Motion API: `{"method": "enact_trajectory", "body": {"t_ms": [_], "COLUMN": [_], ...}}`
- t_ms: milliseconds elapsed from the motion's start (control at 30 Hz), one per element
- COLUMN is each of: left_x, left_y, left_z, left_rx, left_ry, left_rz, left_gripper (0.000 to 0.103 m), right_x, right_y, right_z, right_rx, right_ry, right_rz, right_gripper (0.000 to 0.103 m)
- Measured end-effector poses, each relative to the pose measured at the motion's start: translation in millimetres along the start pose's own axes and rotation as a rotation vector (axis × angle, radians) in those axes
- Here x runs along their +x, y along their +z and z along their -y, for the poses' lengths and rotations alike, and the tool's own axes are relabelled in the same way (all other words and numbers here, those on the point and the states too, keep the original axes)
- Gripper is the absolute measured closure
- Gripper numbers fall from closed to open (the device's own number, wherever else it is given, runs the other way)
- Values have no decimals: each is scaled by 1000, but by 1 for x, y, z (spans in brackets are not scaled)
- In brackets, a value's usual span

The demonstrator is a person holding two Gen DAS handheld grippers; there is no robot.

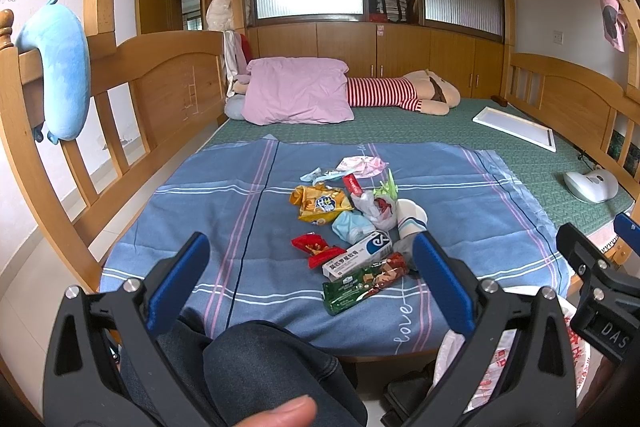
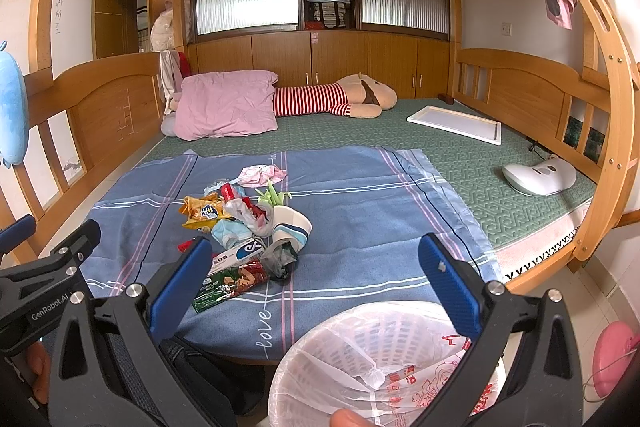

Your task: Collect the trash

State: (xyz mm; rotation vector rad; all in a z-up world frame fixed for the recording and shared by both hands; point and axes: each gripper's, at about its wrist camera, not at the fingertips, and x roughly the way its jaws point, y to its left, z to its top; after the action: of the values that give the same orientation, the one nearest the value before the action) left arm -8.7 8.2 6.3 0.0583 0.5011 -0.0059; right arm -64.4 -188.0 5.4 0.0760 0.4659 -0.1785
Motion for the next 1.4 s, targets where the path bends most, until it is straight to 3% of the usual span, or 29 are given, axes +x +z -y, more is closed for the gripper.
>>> {"method": "enact_trajectory", "body": {"t_ms": [800,1100,1267,1333,1400], "left_x": [7,47,81,92,102], "left_y": [-8,-14,-17,-18,-18], "left_z": [-11,-15,-21,-24,-27], "left_rx": [-1,-3,2,12,21], "left_ry": [8,8,73,103,128], "left_rz": [-26,-122,-167,-166,-169], "left_gripper": [2,2,2,2,2], "right_x": [3,34,76,94,117], "right_y": [-5,-6,-6,-9,-13], "right_z": [-3,-2,-2,-4,-7], "right_rx": [-5,-20,-65,-61,-52], "right_ry": [1,-41,-78,-62,-5], "right_rz": [-14,-54,-126,-160,-208], "right_gripper": [3,2,3,9,29]}}
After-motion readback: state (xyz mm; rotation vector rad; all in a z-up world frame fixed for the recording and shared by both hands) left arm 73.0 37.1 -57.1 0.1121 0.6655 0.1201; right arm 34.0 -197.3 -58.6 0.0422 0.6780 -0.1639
